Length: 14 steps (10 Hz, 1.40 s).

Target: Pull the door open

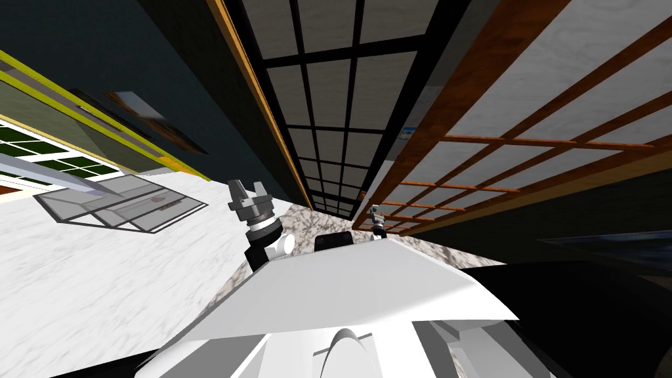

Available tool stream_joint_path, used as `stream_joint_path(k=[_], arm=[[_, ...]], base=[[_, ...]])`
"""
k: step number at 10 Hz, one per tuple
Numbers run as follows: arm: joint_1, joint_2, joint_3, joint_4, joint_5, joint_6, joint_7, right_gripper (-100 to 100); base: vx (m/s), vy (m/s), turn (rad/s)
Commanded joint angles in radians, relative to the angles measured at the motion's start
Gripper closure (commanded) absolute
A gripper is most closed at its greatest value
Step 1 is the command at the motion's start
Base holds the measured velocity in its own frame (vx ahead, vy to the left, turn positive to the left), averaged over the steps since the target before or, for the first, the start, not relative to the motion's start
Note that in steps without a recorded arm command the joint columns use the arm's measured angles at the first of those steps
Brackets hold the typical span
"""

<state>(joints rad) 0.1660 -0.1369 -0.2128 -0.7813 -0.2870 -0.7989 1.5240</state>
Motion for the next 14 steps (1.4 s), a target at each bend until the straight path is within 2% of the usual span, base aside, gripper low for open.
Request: stream_joint_path(k=[1,3,5,8,9,12,13,14], arm=[[0.029,-0.009,-0.013,0.012,-0.009,0.014,-0.032,100],[0.029,-0.009,-0.013,0.012,-0.009,0.014,-0.032,100],[0.049,-0.011,-0.014,0.018,-0.014,0.015,-0.069,100],[0.055,-0.012,-0.015,0.02,-0.015,0.015,-0.081,100],[0.065,-0.013,-0.014,0.022,-0.018,0.015,-0.117,100],[0.081,-0.016,-0.012,0.025,-0.022,0.015,-0.17,100],[0.079,-0.028,0.011,0.001,-0.005,0.009,-0.15,-100],[0.078,-0.037,0.024,-0.007,0.005,0.002,-0.148,-100]], base=[[-0.067,0.011,-0.038],[-0.068,0.016,-0.019],[-0.094,0.034,-0.046],[-0.059,0.006,-0.02],[-0.061,0.0,-0.028],[-0.071,-0.016,-0.053],[-0.178,0.002,0.122],[-0.233,-0.011,0.153]])
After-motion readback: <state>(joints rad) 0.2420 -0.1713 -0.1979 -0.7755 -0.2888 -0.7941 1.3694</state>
